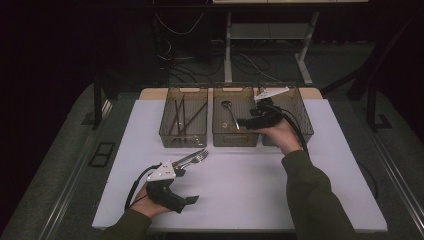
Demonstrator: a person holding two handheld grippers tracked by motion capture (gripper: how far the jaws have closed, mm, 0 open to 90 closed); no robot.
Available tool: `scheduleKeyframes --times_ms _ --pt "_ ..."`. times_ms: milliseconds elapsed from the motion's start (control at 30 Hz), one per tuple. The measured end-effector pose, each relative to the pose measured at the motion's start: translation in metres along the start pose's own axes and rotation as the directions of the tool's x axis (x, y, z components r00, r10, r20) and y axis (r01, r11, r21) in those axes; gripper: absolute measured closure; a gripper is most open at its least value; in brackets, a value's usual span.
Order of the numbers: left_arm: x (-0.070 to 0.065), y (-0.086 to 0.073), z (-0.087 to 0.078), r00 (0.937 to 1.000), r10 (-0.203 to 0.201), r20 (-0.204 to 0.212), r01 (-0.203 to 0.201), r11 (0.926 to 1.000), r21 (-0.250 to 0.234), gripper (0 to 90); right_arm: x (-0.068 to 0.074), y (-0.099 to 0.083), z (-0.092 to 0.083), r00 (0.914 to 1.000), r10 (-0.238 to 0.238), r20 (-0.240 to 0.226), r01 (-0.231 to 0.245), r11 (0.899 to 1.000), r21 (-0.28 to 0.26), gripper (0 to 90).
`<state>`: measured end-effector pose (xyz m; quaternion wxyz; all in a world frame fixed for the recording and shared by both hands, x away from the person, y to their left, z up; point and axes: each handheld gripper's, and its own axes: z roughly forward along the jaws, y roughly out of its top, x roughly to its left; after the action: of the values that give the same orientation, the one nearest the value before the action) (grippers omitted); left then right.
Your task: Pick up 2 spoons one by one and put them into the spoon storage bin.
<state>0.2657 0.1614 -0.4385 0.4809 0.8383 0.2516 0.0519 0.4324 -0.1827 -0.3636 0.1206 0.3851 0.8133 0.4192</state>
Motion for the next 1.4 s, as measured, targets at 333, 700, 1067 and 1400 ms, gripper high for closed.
scheduleKeyframes --times_ms 333,700,1067,1400 --pt "-0.001 0.001 0.000 1.0000 -0.001 0.002 0.001 1.0000 0.007 0.0 -0.001 -0.033 -0.041 1.0000 -0.009 0.004 0.009 0.998 -0.068 20.3" --pt "-0.001 0.001 0.000 1.0000 -0.006 -0.005 0.006 1.0000 0.002 0.0 0.008 -0.078 -0.073 0.9999 -0.012 0.011 0.013 0.994 -0.106 18.2" --pt "-0.001 0.001 -0.001 0.9999 -0.010 -0.007 0.010 0.9999 -0.003 0.0 0.014 -0.132 -0.087 0.9994 0.001 0.034 0.002 0.997 -0.081 18.1" --pt "-0.001 0.001 -0.002 0.9999 -0.008 -0.010 0.008 1.0000 -0.005 0.0 0.020 -0.171 -0.100 0.9981 0.039 0.048 -0.035 0.996 -0.081 18.1"
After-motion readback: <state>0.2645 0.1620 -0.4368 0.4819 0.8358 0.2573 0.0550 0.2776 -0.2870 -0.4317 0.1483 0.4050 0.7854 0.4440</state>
